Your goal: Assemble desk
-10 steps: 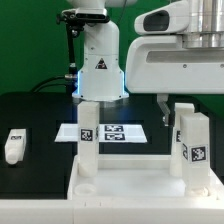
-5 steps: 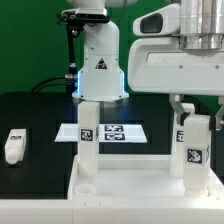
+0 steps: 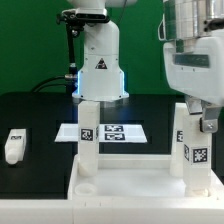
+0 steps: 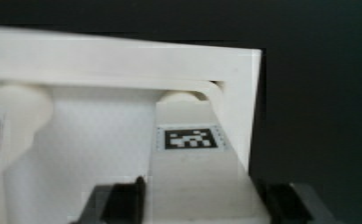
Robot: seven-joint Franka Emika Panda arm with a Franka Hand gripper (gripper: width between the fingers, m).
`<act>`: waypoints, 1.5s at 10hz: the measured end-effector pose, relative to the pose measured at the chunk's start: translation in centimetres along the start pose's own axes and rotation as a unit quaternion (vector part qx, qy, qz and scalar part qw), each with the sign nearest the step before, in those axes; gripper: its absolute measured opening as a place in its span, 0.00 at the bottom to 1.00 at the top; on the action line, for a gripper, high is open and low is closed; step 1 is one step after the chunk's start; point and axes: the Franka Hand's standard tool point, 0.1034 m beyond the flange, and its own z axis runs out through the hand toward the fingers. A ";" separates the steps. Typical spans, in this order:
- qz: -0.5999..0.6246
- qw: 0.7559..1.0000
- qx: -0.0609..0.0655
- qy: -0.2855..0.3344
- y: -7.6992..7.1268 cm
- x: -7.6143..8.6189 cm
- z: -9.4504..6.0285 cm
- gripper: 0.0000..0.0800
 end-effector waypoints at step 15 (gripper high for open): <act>-0.595 0.803 -0.036 0.018 -0.2 -0.3 0.0 0.68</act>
Offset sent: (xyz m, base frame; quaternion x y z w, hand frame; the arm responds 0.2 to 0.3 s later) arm -0.0045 0.0202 0.0011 -0.1054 0.0490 -0.3079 0.9443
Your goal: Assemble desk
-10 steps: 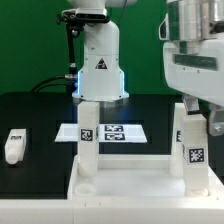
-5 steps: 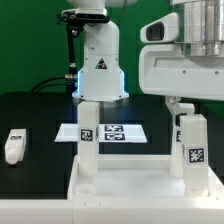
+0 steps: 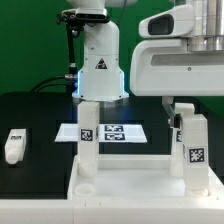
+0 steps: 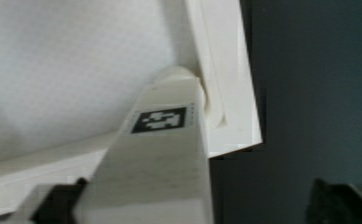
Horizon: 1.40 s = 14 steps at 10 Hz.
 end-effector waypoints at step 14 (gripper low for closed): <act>0.475 0.880 0.012 -0.014 0.0 -0.4 0.3 0.62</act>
Offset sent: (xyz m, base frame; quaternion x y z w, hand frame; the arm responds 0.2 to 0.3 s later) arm 0.0000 0.0000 0.0000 0.0000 0.0000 0.1938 0.9810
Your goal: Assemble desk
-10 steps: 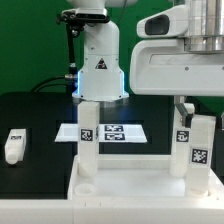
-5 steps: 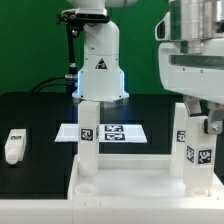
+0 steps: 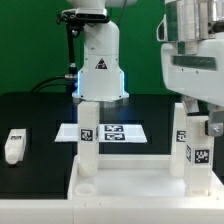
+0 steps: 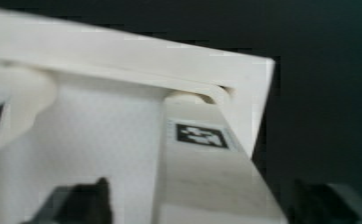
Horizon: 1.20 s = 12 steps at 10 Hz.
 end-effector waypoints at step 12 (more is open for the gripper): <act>-0.455 0.890 -0.003 0.031 -0.3 0.5 -0.1 0.36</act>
Offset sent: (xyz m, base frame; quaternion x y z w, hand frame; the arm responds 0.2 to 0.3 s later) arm 0.0000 0.0000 0.0000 0.0000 0.0000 -0.1296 0.9916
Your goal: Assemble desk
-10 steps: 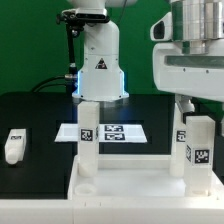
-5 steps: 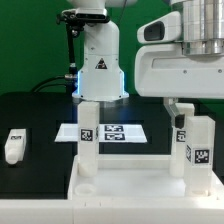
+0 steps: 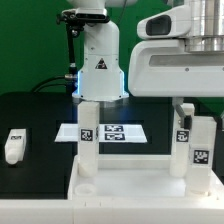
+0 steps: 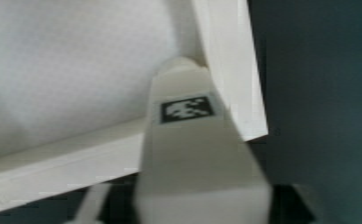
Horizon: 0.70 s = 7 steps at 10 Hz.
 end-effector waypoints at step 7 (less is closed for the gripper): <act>0.521 0.853 0.013 -0.034 0.2 -0.1 0.2 0.36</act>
Offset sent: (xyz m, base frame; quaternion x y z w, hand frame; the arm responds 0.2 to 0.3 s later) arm -0.0054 0.0027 0.0011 -0.0750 -0.0322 0.4071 0.9097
